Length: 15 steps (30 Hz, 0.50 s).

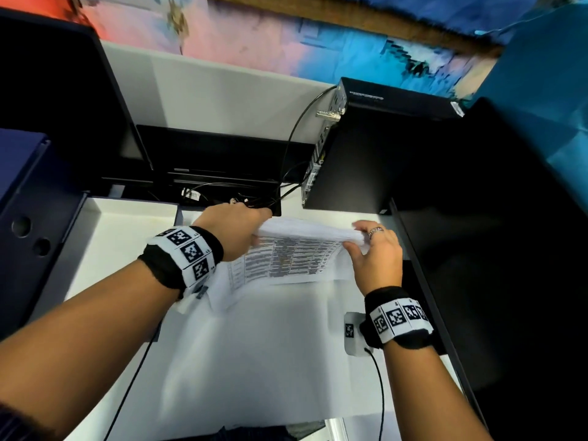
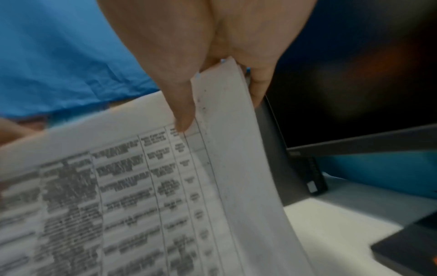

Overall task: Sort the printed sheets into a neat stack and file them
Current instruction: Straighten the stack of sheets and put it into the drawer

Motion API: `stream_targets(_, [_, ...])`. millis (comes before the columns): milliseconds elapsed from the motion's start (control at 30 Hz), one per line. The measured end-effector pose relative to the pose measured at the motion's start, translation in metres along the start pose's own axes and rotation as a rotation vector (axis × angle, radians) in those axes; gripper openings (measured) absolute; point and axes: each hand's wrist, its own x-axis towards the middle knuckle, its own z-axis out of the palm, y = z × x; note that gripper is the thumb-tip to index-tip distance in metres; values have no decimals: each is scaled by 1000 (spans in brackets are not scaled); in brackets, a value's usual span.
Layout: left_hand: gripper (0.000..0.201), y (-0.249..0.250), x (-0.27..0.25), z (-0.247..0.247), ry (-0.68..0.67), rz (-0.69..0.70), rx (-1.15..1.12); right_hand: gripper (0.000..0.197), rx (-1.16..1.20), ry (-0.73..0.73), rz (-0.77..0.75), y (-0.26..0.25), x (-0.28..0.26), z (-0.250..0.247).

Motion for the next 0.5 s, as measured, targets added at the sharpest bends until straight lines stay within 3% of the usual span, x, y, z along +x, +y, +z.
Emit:
stream_targets(67, [20, -3, 1, 4, 16, -33, -124, 76, 72, 120, 174, 6, 0, 10])
stream_targets(133, [20, -15, 2, 4, 59, -98, -306, 107, 163, 237, 449, 11, -1, 16])
stream_targets(233, [21, -33, -3, 9, 30, -129, -866, 130, 461, 101, 829, 12, -6, 25])
stream_targets(300, [33, -37, -10, 13, -3, -94, -1148, 111, 850, -40, 924, 5, -5, 23])
stream_targets(367, [44, -34, -14, 19, -46, -92, -1282, 61, 1262, -114, 859, -6, 1, 15])
stream_targets(433, [43, -23, -12, 19, -8, -132, -1317, 27, 1315, -102, 681, -13, 8, 9])
stream_targets(500, [35, -7, -6, 12, 180, -186, -1207, 27, 1174, -6, 467, -22, 12, 6])
